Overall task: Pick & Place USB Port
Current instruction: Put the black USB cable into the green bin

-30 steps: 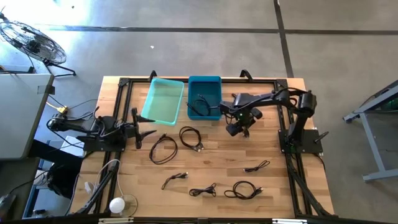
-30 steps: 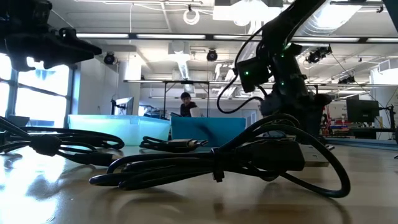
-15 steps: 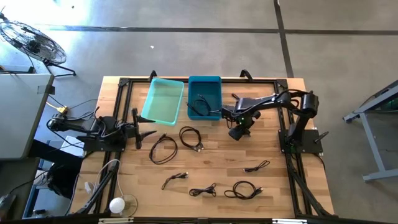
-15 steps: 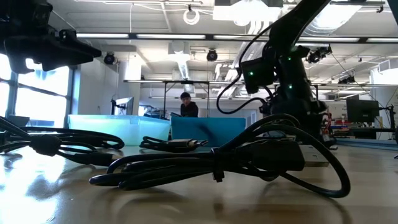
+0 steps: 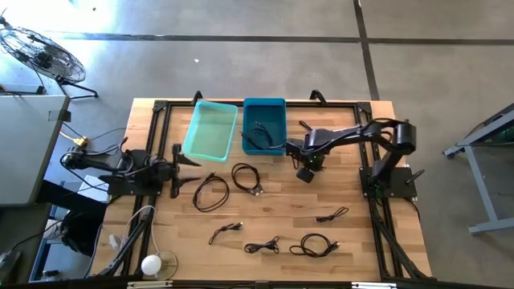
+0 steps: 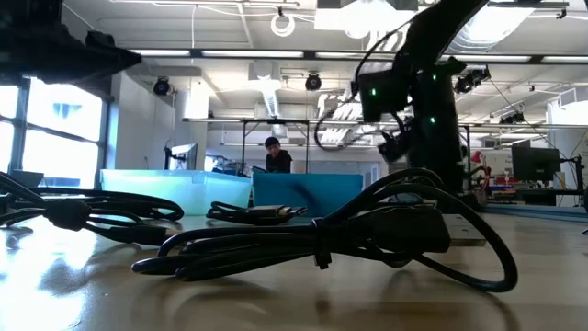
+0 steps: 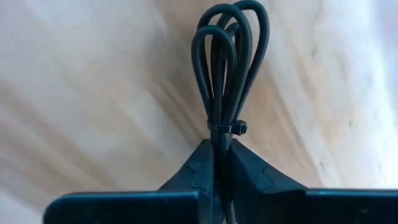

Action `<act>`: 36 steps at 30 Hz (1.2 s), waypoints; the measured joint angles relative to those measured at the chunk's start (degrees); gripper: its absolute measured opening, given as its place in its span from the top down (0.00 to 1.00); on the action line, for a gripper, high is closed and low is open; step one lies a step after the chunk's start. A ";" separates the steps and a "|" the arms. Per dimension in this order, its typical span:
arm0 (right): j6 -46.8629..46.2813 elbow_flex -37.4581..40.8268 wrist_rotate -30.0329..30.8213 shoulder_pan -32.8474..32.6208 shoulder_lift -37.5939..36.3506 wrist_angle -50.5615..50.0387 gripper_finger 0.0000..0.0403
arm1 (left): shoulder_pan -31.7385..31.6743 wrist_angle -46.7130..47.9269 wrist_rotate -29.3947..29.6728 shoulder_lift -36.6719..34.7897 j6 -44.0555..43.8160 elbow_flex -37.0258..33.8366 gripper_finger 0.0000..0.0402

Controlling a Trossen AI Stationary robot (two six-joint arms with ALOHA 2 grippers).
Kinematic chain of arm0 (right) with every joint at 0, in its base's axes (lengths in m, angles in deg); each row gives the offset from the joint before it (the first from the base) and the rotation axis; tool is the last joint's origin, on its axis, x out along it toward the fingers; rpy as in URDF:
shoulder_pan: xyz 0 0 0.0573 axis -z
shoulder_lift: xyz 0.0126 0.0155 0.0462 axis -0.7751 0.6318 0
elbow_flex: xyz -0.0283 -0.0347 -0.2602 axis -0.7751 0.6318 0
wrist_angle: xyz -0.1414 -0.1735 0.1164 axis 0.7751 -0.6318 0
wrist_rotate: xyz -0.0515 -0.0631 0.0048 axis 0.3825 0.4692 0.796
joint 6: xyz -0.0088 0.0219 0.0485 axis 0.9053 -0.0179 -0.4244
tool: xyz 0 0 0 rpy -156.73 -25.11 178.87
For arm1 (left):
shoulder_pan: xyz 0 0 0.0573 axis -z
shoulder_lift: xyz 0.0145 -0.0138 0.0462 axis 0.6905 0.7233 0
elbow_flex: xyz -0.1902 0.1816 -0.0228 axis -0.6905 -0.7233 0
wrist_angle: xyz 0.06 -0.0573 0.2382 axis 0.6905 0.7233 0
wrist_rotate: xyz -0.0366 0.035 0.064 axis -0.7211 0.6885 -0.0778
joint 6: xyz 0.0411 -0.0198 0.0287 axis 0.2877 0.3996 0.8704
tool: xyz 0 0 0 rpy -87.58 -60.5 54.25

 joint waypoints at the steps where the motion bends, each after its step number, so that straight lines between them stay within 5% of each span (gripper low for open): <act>1: -0.20 -0.08 0.25 -0.77 -1.91 -0.19 0.96 | 0.00 -0.97 -0.31 0.00 -0.19 0.00 0.50; 10: -0.78 -0.13 -0.67 -10.89 -19.03 9.63 0.96 | 0.00 -16.29 -2.27 5.10 -1.75 0.00 0.50; 22: 31.02 -0.28 3.42 -19.01 -22.78 44.39 0.96 | -0.05 -49.39 4.40 29.44 -6.03 0.64 0.50; 36: 42.28 -0.28 2.53 -20.17 -15.97 53.47 0.96 | -0.09 -42.42 5.06 55.99 -4.25 19.79 0.50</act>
